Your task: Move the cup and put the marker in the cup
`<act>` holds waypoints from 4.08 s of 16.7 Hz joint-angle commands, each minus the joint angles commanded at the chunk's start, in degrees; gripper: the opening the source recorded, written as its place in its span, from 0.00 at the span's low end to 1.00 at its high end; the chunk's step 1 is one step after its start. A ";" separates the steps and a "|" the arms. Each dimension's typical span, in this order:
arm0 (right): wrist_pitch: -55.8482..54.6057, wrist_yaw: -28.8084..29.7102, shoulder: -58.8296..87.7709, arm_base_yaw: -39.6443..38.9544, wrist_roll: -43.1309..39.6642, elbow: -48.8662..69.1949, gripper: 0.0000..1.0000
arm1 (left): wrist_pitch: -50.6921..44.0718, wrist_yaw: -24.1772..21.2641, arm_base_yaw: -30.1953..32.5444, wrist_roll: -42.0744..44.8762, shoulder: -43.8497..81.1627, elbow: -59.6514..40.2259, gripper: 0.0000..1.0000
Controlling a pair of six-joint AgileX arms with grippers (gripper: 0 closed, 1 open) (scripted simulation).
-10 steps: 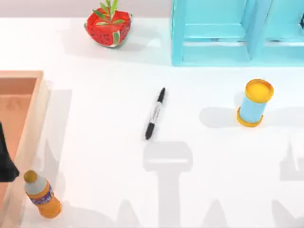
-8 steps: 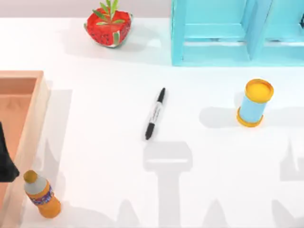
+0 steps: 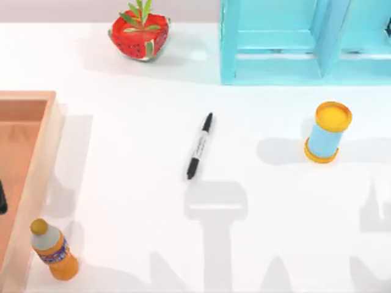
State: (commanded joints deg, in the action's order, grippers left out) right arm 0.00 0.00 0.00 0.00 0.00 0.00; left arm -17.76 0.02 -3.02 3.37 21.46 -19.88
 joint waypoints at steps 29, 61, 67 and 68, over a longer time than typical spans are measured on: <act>0.00 0.00 0.00 0.00 0.00 0.00 1.00 | -47.95 0.17 -9.73 10.47 82.20 -59.16 1.00; 0.00 0.00 0.00 0.00 0.00 0.00 1.00 | -34.25 0.16 -10.03 10.81 85.49 -48.73 0.00; 0.00 0.00 0.00 0.00 0.00 0.00 1.00 | -35.89 0.42 -9.17 6.42 84.77 -53.68 0.00; 0.00 0.00 0.00 0.00 0.00 0.00 1.00 | -36.88 0.52 -8.59 4.60 84.61 -55.74 0.00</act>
State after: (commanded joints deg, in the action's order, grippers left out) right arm 0.00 0.00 0.00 0.00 0.00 0.00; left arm -54.64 0.54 -11.61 7.97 106.07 -75.62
